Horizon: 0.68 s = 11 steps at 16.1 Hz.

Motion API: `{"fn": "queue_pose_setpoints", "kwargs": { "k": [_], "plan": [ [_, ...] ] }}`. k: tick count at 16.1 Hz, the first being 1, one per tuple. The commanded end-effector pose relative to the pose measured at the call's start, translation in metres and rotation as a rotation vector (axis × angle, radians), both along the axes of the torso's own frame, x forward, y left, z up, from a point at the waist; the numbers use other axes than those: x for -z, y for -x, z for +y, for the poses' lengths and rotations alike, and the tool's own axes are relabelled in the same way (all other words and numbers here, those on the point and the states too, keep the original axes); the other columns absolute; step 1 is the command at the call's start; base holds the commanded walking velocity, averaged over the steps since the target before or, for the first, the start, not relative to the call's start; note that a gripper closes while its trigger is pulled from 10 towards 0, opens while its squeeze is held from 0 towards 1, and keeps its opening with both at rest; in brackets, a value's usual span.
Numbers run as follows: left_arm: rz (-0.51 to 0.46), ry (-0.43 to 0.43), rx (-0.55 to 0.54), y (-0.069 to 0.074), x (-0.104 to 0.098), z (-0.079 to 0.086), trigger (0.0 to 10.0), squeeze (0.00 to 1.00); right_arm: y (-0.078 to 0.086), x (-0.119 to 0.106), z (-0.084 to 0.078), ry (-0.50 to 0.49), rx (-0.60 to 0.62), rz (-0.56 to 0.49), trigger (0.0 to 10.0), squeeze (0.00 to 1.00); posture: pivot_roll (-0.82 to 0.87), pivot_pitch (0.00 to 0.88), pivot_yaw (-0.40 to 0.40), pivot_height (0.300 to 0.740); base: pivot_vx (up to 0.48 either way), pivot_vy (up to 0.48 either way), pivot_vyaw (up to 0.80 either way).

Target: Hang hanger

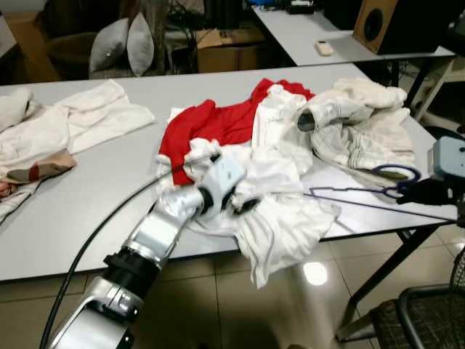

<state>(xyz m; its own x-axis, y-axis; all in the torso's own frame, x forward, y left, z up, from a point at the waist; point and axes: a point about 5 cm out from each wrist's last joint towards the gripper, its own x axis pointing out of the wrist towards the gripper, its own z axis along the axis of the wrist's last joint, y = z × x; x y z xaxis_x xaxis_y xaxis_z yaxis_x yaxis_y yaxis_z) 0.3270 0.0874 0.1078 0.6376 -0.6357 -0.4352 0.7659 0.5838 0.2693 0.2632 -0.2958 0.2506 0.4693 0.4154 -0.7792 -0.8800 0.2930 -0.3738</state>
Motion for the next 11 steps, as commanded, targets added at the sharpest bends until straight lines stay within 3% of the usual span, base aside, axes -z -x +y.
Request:
{"fn": "queue_pose_setpoints", "kwargs": {
  "k": [1, 3, 5, 8, 11],
  "plan": [
    [-0.005, -0.076, -0.048, -0.005, 0.007, 0.013, 10.0, 0.22, -0.004, -0.014, -0.002, -0.003, 0.017, -0.080, 10.0, 0.00, -0.21, 0.000, 0.042, 0.740, 0.000, 0.000, 0.00],
    [0.000, -0.165, -0.205, -0.013, 0.020, 0.040, 10.0, 0.22, -0.008, -0.029, -0.001, -0.071, 0.026, -0.158, 10.0, 0.00, -0.22, 0.005, 0.036, 0.740, 0.000, 0.000, 0.00],
    [-0.012, -0.186, -0.286, -0.019, 0.021, 0.056, 10.0, 0.22, -0.008, -0.043, -0.001, -0.154, 0.015, -0.202, 10.0, 0.00, -0.21, 0.001, 0.032, 0.740, 0.000, 0.000, 0.00],
    [-0.033, -0.151, -0.341, -0.025, 0.018, 0.064, 10.0, 0.22, -0.003, -0.054, -0.002, -0.226, 0.001, -0.189, 10.0, 0.00, -0.21, 0.000, 0.031, 0.740, 0.000, 0.000, 0.00],
    [-0.030, -0.100, -0.439, -0.032, 0.018, 0.069, 10.0, 0.22, -0.001, -0.052, -0.011, -0.204, 0.039, -0.189, 10.0, 0.00, -0.21, 0.000, 0.032, 0.740, 0.000, 0.000, 0.00]
  ]
}}
